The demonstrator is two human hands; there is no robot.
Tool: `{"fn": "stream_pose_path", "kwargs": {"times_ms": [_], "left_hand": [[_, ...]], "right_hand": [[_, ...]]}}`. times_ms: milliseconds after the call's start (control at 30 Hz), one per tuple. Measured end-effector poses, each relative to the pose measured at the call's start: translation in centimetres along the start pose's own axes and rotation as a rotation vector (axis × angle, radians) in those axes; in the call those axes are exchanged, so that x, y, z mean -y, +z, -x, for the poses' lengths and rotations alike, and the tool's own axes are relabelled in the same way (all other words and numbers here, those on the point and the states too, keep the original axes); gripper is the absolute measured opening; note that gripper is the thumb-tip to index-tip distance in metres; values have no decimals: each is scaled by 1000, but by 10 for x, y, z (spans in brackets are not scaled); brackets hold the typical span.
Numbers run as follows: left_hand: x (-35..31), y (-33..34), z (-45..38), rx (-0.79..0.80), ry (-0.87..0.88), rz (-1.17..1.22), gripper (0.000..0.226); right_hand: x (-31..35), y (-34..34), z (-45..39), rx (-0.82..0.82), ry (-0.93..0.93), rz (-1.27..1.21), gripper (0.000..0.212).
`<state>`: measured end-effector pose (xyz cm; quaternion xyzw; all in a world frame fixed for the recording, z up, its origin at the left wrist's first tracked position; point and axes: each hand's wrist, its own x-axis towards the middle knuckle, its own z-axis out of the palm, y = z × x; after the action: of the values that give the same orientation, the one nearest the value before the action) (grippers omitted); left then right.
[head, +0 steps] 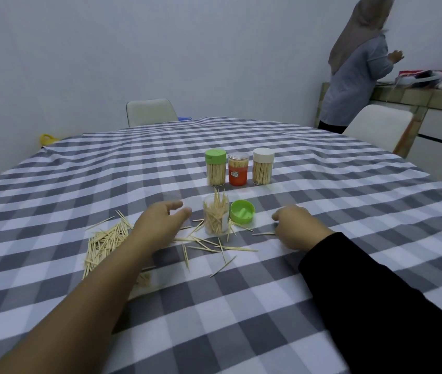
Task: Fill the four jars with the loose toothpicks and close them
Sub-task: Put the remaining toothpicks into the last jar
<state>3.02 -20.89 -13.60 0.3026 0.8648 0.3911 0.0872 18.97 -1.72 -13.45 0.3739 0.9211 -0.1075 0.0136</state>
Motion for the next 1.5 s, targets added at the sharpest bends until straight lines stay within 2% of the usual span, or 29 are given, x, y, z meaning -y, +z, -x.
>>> {"fn": "stream_pose_path", "kwargs": {"times_ms": [133,200,300,367,467,500,633,700,833,967,1067,1333,1500], "left_hand": [[8,-1,7,178,45,-253,38],[9,3,11,178,99,-337,37],[11,11,20,139,146,-275,36],[12,15,24,127,216,-281,52],[4,17,32,191,274,-516,104],[0,18,34,209,270,-586,114],[-1,29,35,228,256,-677,127],[2,34,33,197,260,-660,124],[1,34,32,151,294,-626,88],[3,31,29,129,289,-604,62],[5,32,24,110,289,-584,60],[1,38,16,58,317,-592,66],[-7,43,-2,177,377,-604,78]], "right_hand": [[-2,5,3,-25,-10,52,30],[4,8,4,-66,-53,39,29],[22,12,7,-51,-113,-5,32],[34,11,12,-9,-152,-78,32],[42,11,20,37,-186,-227,27],[43,12,21,47,-189,-274,24],[46,17,20,3,-167,-364,41],[48,20,18,-47,-177,-358,49],[53,25,7,-96,-191,-343,82],[58,32,-3,-173,-195,-352,83],[64,36,-7,-221,-157,-400,87],[76,44,-12,-336,-78,-423,65],[64,38,-13,-298,-48,-672,47]]}}
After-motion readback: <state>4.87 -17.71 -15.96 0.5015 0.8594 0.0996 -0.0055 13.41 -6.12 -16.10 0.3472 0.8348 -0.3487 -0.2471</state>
